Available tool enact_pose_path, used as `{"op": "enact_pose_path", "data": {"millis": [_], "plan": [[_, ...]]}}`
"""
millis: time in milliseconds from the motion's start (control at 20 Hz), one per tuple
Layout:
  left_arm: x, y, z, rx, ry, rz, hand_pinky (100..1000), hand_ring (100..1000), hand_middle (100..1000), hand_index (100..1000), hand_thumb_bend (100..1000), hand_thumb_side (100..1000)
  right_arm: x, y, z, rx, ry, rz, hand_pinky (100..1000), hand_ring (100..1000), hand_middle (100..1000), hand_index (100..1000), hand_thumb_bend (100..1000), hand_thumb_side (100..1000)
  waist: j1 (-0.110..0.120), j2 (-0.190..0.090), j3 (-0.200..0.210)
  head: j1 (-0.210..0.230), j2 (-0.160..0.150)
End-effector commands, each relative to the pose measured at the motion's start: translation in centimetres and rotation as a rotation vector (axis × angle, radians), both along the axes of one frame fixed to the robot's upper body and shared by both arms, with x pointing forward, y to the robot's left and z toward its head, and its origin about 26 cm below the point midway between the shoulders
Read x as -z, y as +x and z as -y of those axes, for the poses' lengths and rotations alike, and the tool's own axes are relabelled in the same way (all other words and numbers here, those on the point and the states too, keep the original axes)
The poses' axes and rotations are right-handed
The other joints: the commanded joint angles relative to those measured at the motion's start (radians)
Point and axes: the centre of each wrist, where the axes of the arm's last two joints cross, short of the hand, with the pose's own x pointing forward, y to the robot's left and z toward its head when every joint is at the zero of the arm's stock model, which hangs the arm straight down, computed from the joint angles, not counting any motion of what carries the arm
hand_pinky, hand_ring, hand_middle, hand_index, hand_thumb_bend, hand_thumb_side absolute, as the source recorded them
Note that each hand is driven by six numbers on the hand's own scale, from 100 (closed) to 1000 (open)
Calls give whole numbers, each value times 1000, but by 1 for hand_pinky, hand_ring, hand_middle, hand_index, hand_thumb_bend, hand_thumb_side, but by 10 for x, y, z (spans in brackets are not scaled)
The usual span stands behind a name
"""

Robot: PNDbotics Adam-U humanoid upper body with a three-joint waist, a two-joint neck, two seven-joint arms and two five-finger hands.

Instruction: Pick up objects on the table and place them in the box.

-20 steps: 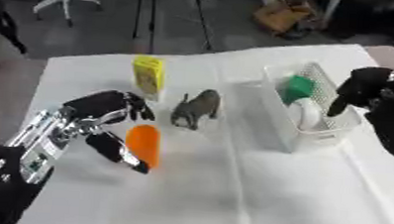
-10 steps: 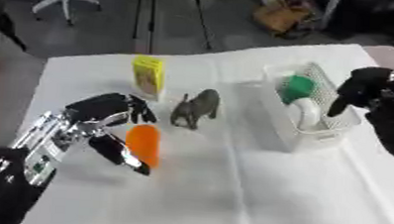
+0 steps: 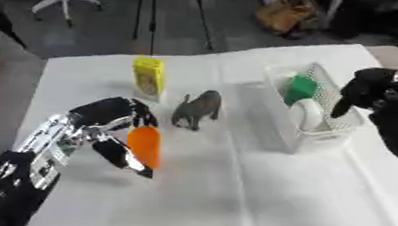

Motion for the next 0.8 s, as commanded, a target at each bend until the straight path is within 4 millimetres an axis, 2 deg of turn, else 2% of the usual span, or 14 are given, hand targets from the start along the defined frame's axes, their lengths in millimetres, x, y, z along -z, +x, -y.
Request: {"op": "enact_pose_path", "data": {"millis": [50,800], "plan": [[-7,3,-2,-14,-1,39,583,587,620,763,929,540,-10,-1,0,-11,-15,31,509,527,629,827,294,619,-19,-25,-1,-1,8],[-1,4,-1,-32,10,53,559,570,604,753,900,519,-10,-1,0,-13,-16,30,509,527,629,827,294,619,-17,-25,-4,-6,6]]}}
